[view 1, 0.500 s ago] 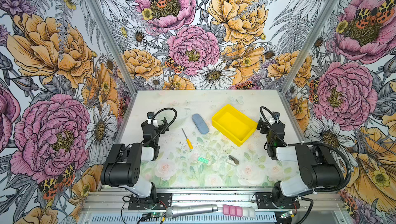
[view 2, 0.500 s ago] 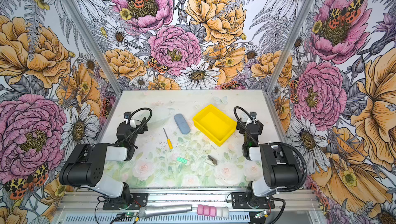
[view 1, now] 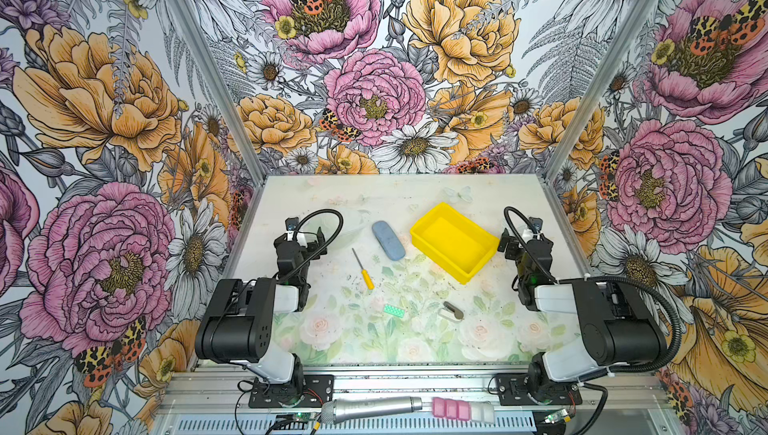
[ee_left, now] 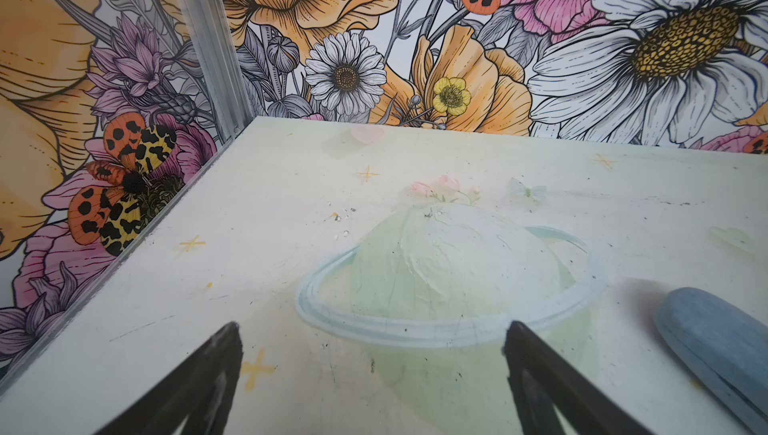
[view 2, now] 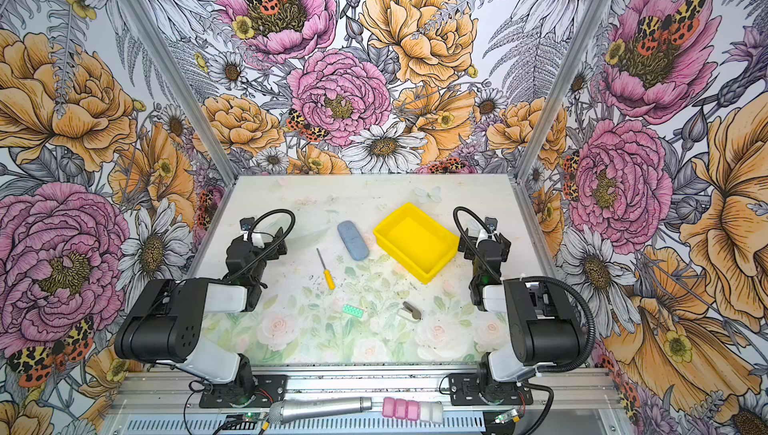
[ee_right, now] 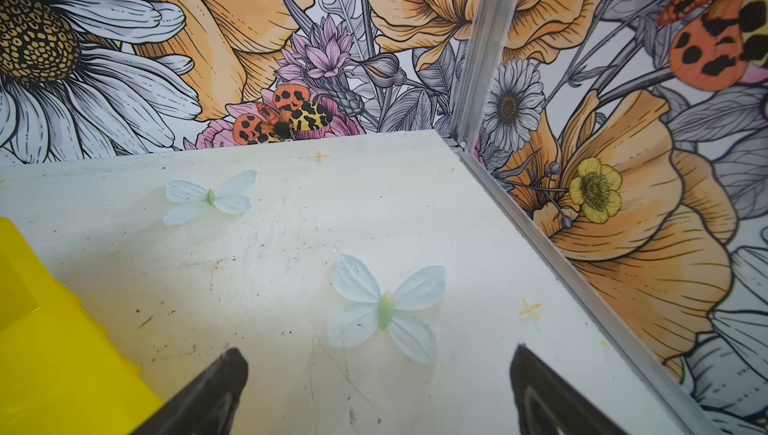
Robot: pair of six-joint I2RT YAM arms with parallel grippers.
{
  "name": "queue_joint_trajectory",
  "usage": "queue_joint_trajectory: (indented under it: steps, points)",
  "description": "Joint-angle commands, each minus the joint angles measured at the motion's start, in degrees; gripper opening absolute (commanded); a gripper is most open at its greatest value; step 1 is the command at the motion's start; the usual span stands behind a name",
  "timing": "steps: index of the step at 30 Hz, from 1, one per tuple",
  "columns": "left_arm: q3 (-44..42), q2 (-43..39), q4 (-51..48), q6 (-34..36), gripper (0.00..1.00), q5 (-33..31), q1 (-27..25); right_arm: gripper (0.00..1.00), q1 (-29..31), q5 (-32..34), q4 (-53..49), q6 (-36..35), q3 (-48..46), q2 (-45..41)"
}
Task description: Put the screwdriver in the bin
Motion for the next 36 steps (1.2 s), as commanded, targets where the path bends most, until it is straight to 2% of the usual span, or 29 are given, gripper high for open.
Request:
queue_joint_trajectory:
  steps: [1,15,19,22,25,29,31,33,36]
  points:
    - [-0.09,-0.2,1.03,0.37,0.99,1.0,0.3,1.0,0.21,0.48,1.4,-0.41,-0.02,0.89]
    - [-0.07,-0.2,0.92,0.27,0.99,1.19,0.42,1.0,0.2,0.61,1.72,-0.47,-0.25,0.65]
    - [0.28,-1.67,-0.78,-0.31,0.99,-0.09,0.4,0.99,0.53,1.08,-5.45,-0.55,2.06,-3.08]
    - [1.36,-5.26,-5.82,-0.6,0.99,-0.88,0.38,0.99,1.24,0.3,-10.57,-1.86,2.93,-7.48]
    - [4.17,-9.82,-16.23,-1.86,0.99,-1.05,0.56,0.99,2.89,1.57,-18.41,-2.07,4.67,-13.39]
    - [10.15,-15.56,-34.02,-4.79,0.99,-1.42,0.75,1.0,7.63,7.89,-38.62,-0.99,13.04,-19.41]
    - [13.48,-17.33,-42.3,-9.57,0.99,-0.89,0.8,0.99,9.66,10.99,-49.3,2.47,18.32,-20.27]
    - [16.93,-18.6,-50.78,-13.87,0.99,2.3,0.79,0.99,11.53,11.08,-60.84,6.5,24.42,-20.02]
    - [19.79,-20.39,-59.62,-20.4,0.99,6.03,0.72,0.99,16.89,11.01,-72.13,8.76,31.03,-18.6]
